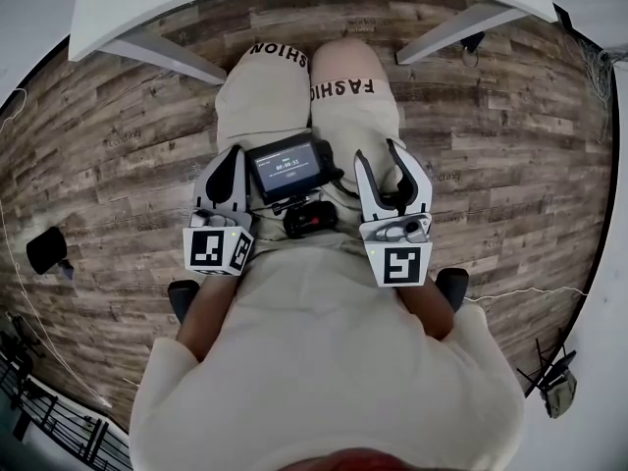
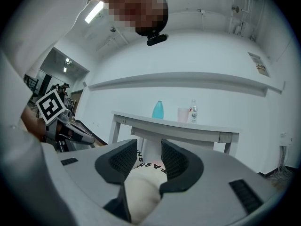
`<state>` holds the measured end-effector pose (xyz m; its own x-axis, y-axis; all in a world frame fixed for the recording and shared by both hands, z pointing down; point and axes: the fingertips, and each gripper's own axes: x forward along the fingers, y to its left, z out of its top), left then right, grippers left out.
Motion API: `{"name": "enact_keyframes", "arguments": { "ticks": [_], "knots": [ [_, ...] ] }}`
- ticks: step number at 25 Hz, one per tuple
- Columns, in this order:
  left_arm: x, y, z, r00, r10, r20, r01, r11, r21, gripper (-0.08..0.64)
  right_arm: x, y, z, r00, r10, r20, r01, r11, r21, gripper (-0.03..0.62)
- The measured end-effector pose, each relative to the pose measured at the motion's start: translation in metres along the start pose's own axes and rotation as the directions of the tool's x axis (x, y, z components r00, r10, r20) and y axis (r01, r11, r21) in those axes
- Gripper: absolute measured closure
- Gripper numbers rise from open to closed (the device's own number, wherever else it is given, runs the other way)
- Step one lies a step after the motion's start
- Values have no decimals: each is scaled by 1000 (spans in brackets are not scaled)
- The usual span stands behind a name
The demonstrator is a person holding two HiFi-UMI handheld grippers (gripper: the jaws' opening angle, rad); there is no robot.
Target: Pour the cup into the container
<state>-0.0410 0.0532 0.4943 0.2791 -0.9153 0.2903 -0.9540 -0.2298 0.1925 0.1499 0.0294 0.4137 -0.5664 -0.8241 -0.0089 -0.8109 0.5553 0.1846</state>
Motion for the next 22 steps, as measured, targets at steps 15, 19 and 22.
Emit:
{"name": "enact_keyframes", "arguments": {
  "ticks": [15,19,22],
  "knots": [
    [-13,-1,-5,1000,-13,-2,13,1000,-2,551,-10,10,-3,1000,-15,-20,15,1000,-5,426],
    [-21,0,-7,1000,-22,-3,22,1000,-6,551,-14,18,-3,999,-19,-30,18,1000,-11,426],
    [-28,2,-8,1000,-28,-2,28,1000,-10,551,-17,26,-2,999,-20,-36,19,999,-27,426]
  ]
}}
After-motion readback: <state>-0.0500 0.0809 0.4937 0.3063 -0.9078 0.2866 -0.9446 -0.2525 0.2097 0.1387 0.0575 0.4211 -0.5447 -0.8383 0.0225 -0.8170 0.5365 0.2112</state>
